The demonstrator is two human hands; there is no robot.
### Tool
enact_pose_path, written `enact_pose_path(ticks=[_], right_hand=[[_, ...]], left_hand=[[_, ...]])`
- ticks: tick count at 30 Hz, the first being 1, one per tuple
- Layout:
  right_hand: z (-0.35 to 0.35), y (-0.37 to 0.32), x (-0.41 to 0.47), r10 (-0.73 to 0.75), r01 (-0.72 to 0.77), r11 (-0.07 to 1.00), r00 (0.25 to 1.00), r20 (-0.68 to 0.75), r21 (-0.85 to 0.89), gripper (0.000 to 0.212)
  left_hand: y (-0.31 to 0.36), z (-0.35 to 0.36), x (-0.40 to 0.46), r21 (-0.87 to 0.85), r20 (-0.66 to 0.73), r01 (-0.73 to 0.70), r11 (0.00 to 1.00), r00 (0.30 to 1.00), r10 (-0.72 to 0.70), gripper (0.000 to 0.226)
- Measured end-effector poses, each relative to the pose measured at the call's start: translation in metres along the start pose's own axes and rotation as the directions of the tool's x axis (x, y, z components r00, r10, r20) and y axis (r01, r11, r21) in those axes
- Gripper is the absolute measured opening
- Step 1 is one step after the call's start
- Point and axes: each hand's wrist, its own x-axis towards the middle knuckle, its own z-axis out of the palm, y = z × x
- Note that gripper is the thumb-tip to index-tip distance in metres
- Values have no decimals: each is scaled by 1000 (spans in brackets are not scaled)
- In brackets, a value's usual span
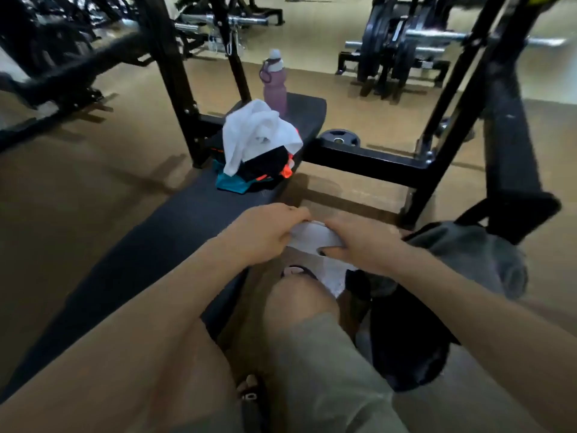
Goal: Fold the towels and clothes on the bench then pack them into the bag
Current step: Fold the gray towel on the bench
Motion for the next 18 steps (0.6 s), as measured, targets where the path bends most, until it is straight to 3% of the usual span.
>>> enact_pose_path(ticks=[3, 7, 11, 14, 18], right_hand=[[33, 25, -48, 97, -92, 993, 993, -61, 73, 46], [83, 59, -111, 204, -201, 973, 979, -22, 113, 41], [137, 91, -154, 356, -348, 934, 925, 136, -75, 47], [168, 114, -159, 499, -475, 865, 849, 173, -159, 52], [201, 138, -140, 590, -565, 803, 798, 121, -189, 43]], left_hand=[[34, 26, 19, 73, 42, -124, 990, 992, 121, 46], [84, 66, 38, 94, 146, -235, 967, 964, 220, 42], [121, 102, 52, -139, 266, -216, 966, 932, 247, 51], [144, 112, 66, -324, 231, -173, 930, 939, 255, 69], [160, 117, 85, -376, 111, -156, 913, 971, 212, 63]])
